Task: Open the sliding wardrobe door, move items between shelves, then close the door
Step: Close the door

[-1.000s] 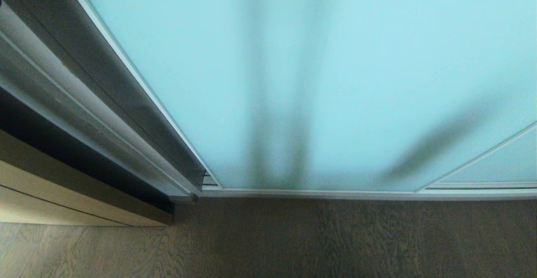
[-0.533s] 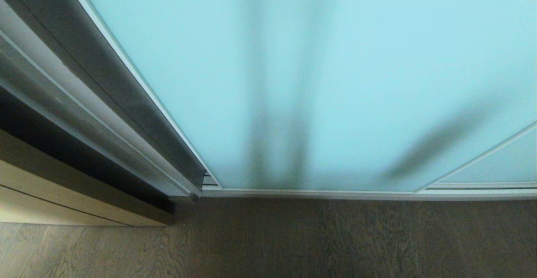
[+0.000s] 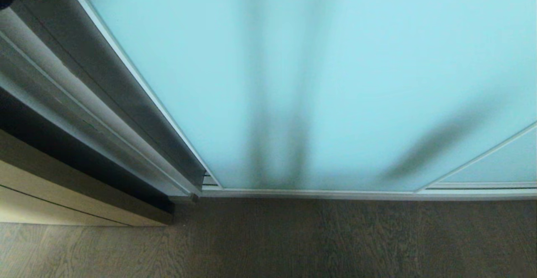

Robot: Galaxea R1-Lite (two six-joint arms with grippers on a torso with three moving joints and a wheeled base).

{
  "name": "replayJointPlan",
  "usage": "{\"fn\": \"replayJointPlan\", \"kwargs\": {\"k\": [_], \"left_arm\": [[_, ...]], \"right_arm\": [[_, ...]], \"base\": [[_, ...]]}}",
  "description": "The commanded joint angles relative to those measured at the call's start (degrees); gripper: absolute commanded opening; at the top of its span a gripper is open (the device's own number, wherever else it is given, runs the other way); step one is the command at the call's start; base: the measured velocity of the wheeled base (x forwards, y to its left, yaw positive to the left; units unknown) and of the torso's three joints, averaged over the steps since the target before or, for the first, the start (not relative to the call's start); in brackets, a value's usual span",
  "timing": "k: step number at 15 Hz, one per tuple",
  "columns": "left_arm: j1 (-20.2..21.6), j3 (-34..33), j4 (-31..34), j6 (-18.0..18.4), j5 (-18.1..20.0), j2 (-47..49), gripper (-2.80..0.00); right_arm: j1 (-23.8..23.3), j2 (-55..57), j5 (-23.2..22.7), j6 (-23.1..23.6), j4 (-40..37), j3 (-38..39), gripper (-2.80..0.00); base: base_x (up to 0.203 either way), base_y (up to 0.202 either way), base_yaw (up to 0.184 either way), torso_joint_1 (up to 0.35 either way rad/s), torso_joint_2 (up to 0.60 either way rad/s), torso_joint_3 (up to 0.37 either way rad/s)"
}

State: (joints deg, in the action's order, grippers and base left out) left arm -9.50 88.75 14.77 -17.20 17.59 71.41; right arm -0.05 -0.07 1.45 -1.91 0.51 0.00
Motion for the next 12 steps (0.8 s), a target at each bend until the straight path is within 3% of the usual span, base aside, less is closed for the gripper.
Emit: {"fn": "replayJointPlan", "kwargs": {"k": [1, 7, 12], "left_arm": [[0.09, 0.02, -0.19, 0.0, -0.28, 1.89, -2.8], [0.18, -0.86, -4.31, 1.7, -10.26, 2.15, -2.8], [3.11, -2.04, -4.78, 3.45, -10.55, 2.46, -2.8]], "right_arm": [[0.05, 0.02, -0.04, -0.03, 0.02, 0.0, -2.8], [-0.04, -0.01, -0.04, -0.03, 0.02, 0.0, -2.8], [0.03, 0.0, -0.04, -0.03, 0.02, 0.0, -2.8]], "base": [[0.0, 0.0, 0.0, 0.0, 0.0, 0.0], [0.0, 0.0, 0.0, 0.0, 0.0, 0.0], [0.0, 0.0, 0.0, 0.0, 0.0, 0.0]]}}
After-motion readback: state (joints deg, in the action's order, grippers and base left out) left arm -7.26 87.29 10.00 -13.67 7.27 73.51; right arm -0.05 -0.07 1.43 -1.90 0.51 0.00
